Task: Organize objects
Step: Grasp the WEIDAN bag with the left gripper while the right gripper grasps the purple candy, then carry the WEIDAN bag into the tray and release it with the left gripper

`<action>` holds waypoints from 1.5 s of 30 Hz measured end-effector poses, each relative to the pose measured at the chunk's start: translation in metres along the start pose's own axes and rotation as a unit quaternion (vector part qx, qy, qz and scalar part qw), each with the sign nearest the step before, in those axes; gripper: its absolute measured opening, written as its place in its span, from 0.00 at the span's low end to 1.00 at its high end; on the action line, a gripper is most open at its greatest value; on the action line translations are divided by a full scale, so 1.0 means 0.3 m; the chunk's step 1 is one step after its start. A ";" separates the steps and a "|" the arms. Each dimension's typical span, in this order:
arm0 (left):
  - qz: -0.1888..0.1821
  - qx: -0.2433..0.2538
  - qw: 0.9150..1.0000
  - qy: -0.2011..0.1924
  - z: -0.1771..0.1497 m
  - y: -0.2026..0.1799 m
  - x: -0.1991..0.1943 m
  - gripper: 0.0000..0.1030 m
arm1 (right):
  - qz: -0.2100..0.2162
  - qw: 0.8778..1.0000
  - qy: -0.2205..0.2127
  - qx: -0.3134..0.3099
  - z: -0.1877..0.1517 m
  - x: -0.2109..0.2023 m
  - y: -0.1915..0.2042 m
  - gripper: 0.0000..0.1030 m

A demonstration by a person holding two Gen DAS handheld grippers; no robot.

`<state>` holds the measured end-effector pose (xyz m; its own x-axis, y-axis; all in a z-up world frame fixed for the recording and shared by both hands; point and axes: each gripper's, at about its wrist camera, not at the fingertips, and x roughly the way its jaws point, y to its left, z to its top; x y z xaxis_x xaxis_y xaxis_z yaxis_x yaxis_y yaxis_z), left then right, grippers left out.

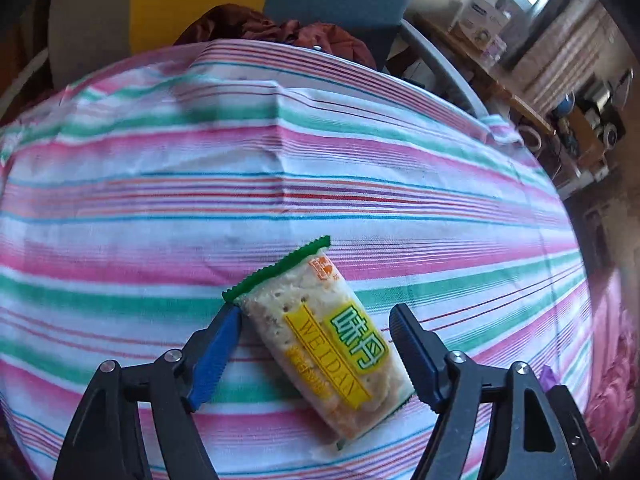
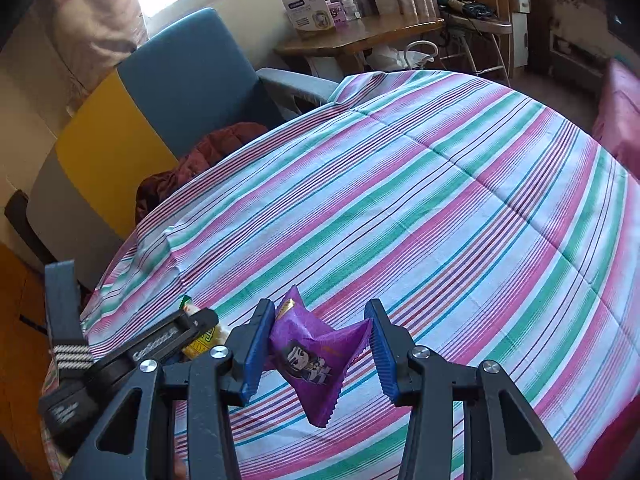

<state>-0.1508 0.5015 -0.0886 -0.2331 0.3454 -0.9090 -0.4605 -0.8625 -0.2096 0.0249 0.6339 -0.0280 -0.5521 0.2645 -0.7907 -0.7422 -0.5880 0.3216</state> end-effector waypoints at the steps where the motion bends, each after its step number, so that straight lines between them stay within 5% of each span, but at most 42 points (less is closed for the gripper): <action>1: 0.007 0.021 1.000 -0.001 -0.007 -0.010 0.002 0.74 | -0.001 1.000 0.002 0.000 0.000 0.004 -0.001 0.46; 3: 0.013 0.057 0.998 -0.008 -0.037 -0.011 -0.009 0.68 | -0.003 1.000 0.010 0.000 -0.003 0.017 -0.005 0.46; 4: 0.017 0.069 0.997 -0.010 -0.049 -0.009 -0.016 0.56 | -0.007 1.000 0.014 -0.002 -0.005 0.026 -0.005 0.46; 6: 0.022 0.095 0.995 -0.016 -0.089 0.023 -0.043 0.47 | -0.013 1.000 0.025 -0.011 -0.009 0.046 0.002 0.46; 11: 0.019 0.116 0.993 -0.014 -0.207 0.132 -0.130 0.47 | -0.005 0.997 0.069 -0.041 -0.035 0.111 0.040 0.46; 17: 0.034 0.127 0.991 -0.040 -0.427 0.274 -0.261 0.47 | 0.093 0.982 0.137 -0.088 -0.093 0.174 0.143 0.46; 22: 0.046 0.123 0.989 -0.070 -0.564 0.379 -0.340 0.47 | 0.092 0.971 0.165 -0.148 -0.161 0.215 0.218 0.46; 45: 0.047 0.135 0.981 -0.133 -0.607 0.383 -0.322 0.47 | 0.031 0.962 0.141 -0.234 -0.211 0.226 0.270 0.45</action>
<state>-0.0255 0.3016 -0.0906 -0.4845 0.3845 -0.7858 -0.6278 -0.7784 0.0061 -0.0486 0.5558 -0.0887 -0.4169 0.0388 -0.9081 -0.4230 -0.8926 0.1561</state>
